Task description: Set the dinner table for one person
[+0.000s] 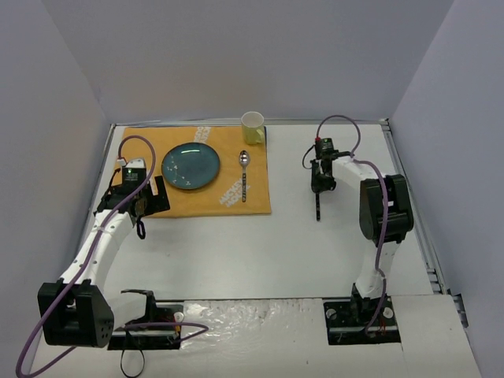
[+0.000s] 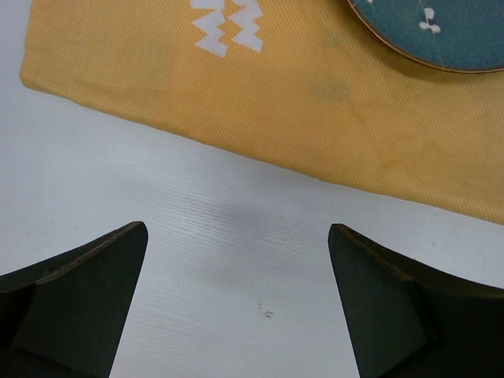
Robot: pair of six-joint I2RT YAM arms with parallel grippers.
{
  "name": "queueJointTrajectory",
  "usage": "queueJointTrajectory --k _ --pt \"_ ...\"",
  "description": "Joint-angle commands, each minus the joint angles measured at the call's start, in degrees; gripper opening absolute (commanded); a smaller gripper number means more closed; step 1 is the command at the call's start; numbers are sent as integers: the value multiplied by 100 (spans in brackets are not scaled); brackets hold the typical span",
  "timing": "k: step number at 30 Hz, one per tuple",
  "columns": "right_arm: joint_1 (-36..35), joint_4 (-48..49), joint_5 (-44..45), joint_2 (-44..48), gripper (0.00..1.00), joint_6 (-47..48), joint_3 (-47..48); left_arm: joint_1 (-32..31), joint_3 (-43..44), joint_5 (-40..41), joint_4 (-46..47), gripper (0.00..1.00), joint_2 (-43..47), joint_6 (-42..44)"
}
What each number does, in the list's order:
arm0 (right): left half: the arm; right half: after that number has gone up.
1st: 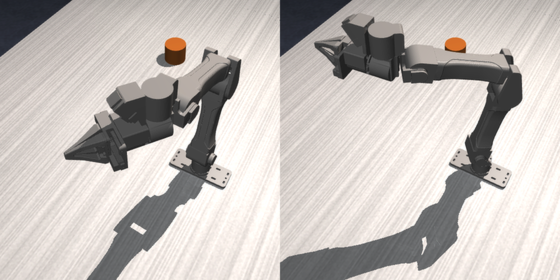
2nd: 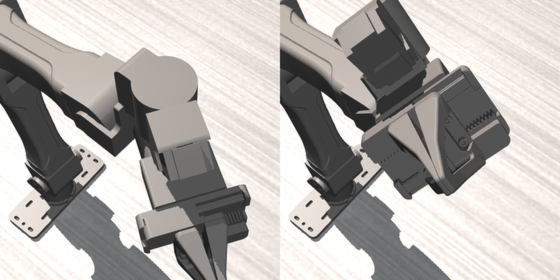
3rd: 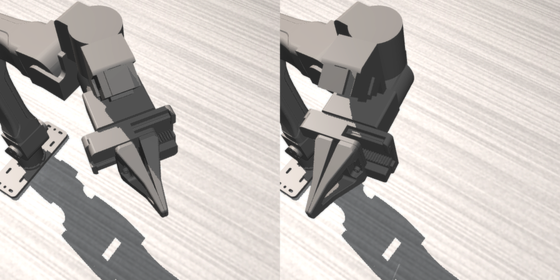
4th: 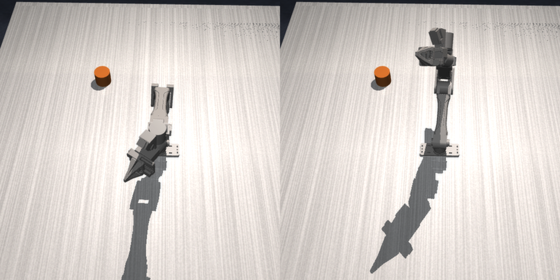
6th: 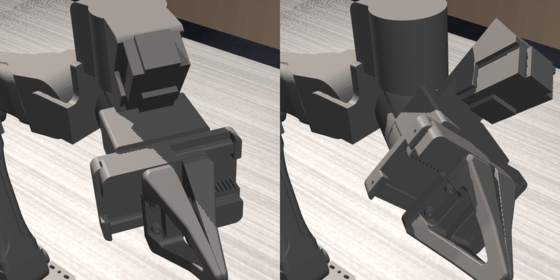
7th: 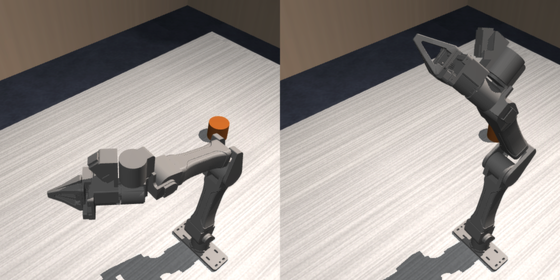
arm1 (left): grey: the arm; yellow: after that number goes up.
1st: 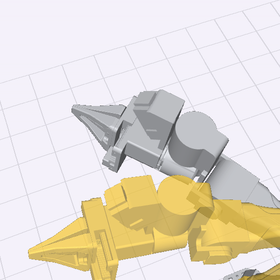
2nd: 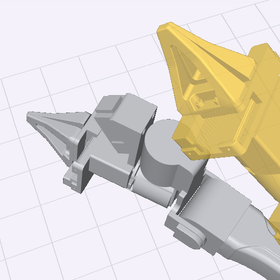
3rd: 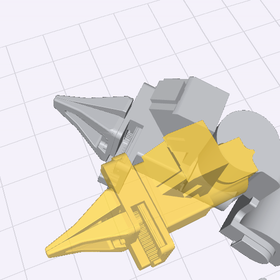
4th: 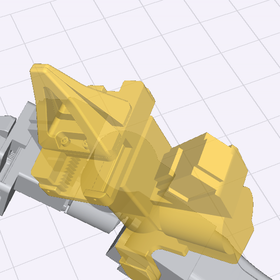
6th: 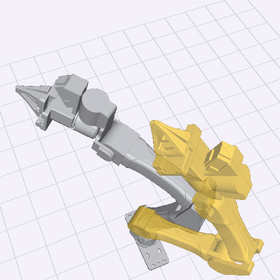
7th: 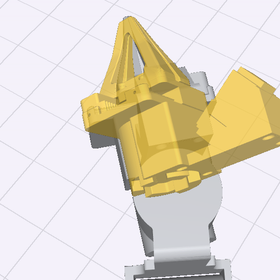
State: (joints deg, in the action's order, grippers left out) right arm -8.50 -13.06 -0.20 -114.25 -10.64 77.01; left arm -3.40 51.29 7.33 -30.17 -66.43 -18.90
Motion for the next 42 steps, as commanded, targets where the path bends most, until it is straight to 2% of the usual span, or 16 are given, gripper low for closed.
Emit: queueJointTrajectory --k 1,3,4,6,8,13,19,25,29,32,34,35,37,42 --pt "-1247 -293 424 1118 0 -1082 -295 -64 346 -83 -163 97 122 -193" --pt "-1784 -293 529 1291 0 -1492 -362 -108 434 -65 -304 97 192 -246" --pt "-1787 -293 530 1291 0 -1494 -379 -108 485 -57 -347 97 192 -280" --pt "-2630 -293 722 1316 0 -2037 -346 -133 654 -48 -583 97 242 -407" --pt "-3153 -293 747 1170 0 -2360 -233 -164 766 -62 -764 97 267 -583" --pt "-3987 -292 787 642 0 -2701 124 -335 797 0 -990 97 448 -911" --pt "-4502 -293 822 139 0 -2836 520 -715 804 164 -1134 97 559 -1276" --pt "-4597 -268 681 -320 0 -3149 639 -1246 711 438 -1133 97 604 -1988" --pt "-4678 -251 640 -293 19 -3132 626 -1721 541 624 -979 97 609 -2548" --pt "-4663 -214 751 -63 29 -3071 531 -2134 406 740 -824 97 587 -3039" --pt "-4614 -215 889 281 39 -3028 422 -2331 316 847 -756 97 576 -3247" --pt "-4591 -223 951 567 50 -2997 299 -2532 277 910 -710 97 553 -3417" --pt "-4462 -216 1210 1002 62 -2905 46 -2820 268 1121 -673 97 485 -3658" --pt "-3586 -232 1396 2203 80 -2729 -1000 -3377 220 1414 -482 97 204 -4266"
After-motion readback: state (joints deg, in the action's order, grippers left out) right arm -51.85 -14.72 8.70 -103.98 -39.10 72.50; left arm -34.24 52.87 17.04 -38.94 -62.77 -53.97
